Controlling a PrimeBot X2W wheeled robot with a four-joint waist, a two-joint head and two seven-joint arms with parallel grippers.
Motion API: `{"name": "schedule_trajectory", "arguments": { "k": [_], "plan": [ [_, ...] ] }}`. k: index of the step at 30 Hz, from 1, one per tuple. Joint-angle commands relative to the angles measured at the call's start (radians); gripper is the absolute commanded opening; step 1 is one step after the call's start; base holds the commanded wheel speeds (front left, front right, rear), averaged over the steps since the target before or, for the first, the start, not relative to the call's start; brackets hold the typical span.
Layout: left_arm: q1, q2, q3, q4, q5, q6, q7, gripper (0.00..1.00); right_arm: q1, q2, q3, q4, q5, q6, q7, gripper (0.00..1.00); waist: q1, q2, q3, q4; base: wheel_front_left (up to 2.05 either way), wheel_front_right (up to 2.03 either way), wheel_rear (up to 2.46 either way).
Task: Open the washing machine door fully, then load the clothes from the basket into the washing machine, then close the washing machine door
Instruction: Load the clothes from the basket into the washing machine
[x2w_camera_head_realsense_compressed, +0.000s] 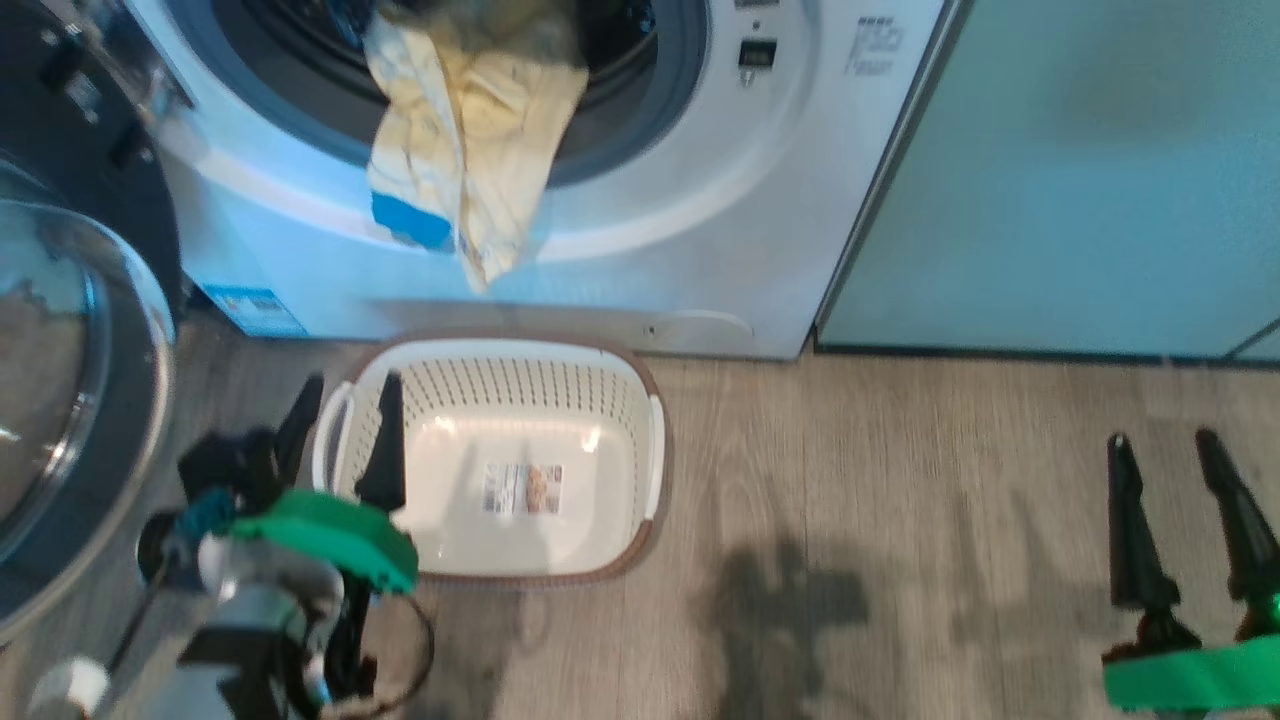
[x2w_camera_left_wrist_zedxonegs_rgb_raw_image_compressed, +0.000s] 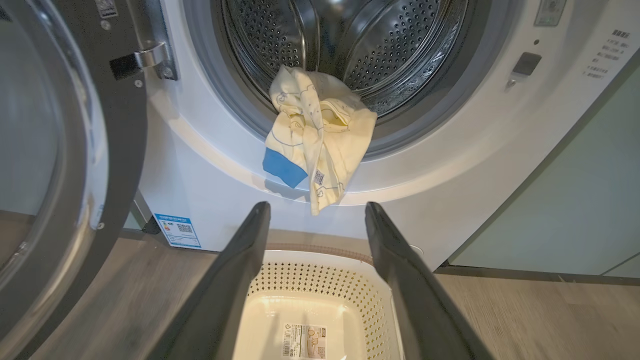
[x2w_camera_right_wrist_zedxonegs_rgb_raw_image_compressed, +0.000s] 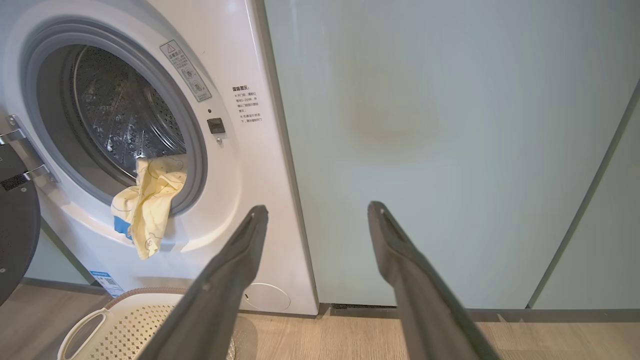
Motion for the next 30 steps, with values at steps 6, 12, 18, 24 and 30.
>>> {"name": "schedule_trajectory", "arguments": {
  "k": [6, 12, 18, 24, 30],
  "plan": [
    [-0.181, 0.027, 0.034, 0.081, -0.027, -0.048, 0.022, 1.00, -0.091, -0.017, 0.029, -0.055, 0.023, -0.003, -0.007, 1.00, -0.0001, 0.0000, 0.136, -0.033, 0.00, 0.00, 0.00],
    [-0.325, 0.043, 0.033, 0.219, -0.051, -0.095, 0.050, 1.00, -0.141, -0.017, 0.039, -0.062, 0.047, -0.003, -0.007, 1.00, -0.0001, 0.0000, 0.240, -0.072, 0.00, 0.00, 0.00],
    [-0.466, 0.075, 0.045, 0.356, -0.074, -0.138, 0.084, 1.00, -0.182, -0.017, 0.051, -0.066, 0.077, -0.003, -0.007, 1.00, -0.0001, 0.0000, 0.330, -0.115, 0.00, 0.00, 0.00],
    [-0.617, 0.118, 0.054, 0.494, -0.083, -0.175, 0.100, 1.00, -0.215, -0.017, 0.064, -0.064, 0.111, -0.003, -0.007, 1.00, -0.0001, 0.0000, 0.397, -0.159, 0.00, 0.00, 0.00],
    [-0.727, 0.141, 0.052, 0.594, -0.083, -0.195, 0.108, 1.00, -0.234, -0.017, 0.078, -0.058, 0.134, -0.003, -0.007, 1.00, -0.0001, 0.0000, 0.427, -0.183, 0.00, 0.00, 0.00]
  ]
}}
